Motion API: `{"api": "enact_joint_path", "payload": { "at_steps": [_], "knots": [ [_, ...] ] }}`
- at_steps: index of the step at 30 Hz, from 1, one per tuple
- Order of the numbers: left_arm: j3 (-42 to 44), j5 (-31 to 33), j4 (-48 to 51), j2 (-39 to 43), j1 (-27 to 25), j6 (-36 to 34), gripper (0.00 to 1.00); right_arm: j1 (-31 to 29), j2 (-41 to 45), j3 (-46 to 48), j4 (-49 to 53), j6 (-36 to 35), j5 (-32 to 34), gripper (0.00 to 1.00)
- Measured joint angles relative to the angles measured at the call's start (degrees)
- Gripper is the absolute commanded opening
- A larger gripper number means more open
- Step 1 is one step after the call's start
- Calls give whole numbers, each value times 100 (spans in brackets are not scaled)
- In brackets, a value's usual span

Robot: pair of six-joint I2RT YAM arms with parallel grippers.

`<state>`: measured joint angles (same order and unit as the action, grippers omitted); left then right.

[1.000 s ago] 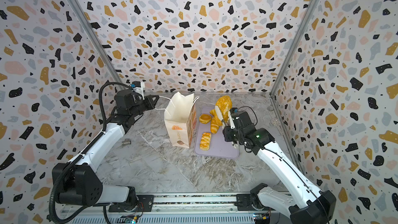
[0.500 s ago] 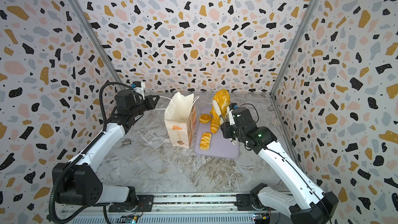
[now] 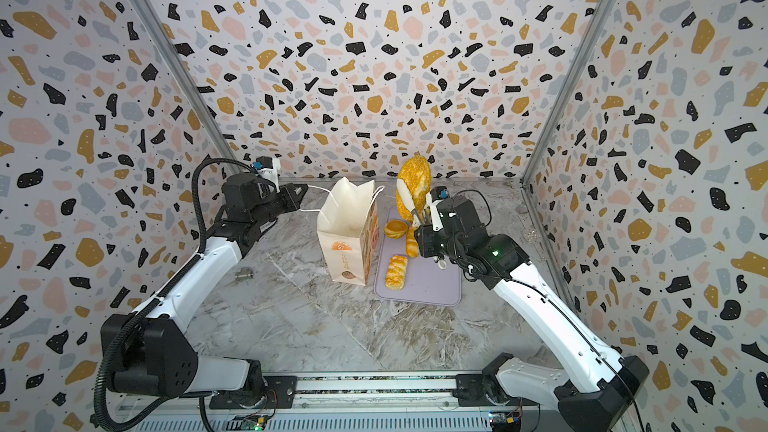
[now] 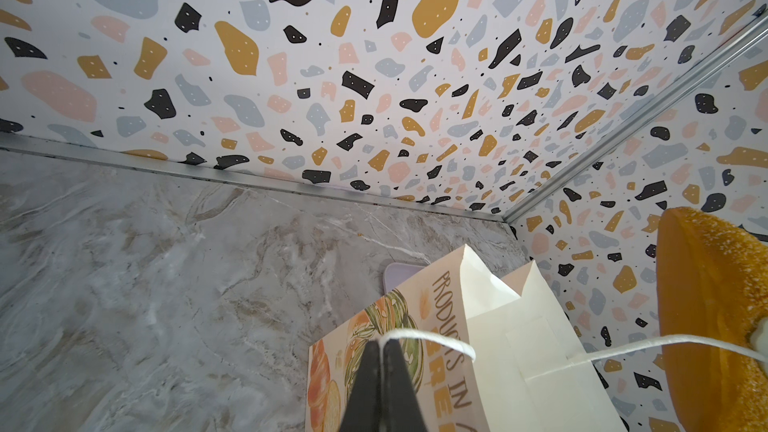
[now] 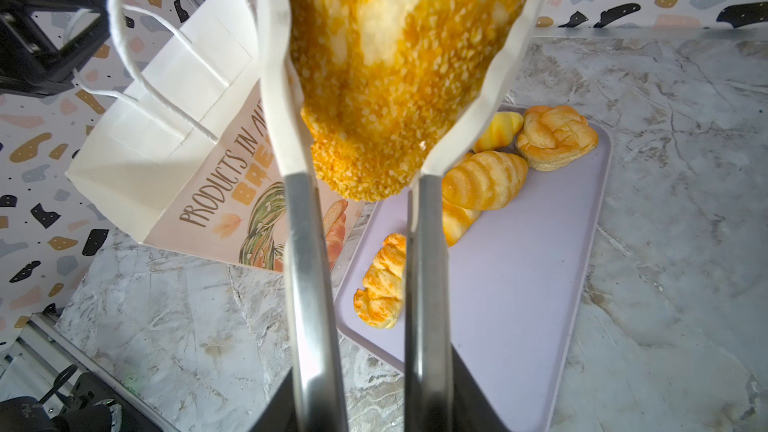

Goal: Place the fake bread into the paper bag
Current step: 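Lift the sesame loaf with the tongs toward the paper bag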

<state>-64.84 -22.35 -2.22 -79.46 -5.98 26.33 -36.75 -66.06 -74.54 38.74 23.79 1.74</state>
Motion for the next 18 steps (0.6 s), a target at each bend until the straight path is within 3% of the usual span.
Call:
{"api": "enact_joint_path", "payload": {
  "at_steps": [18],
  "knots": [
    [0, 13, 0, 0, -17, 0, 0, -269, -457, -929, 24, -136, 372, 33]
  ]
}}
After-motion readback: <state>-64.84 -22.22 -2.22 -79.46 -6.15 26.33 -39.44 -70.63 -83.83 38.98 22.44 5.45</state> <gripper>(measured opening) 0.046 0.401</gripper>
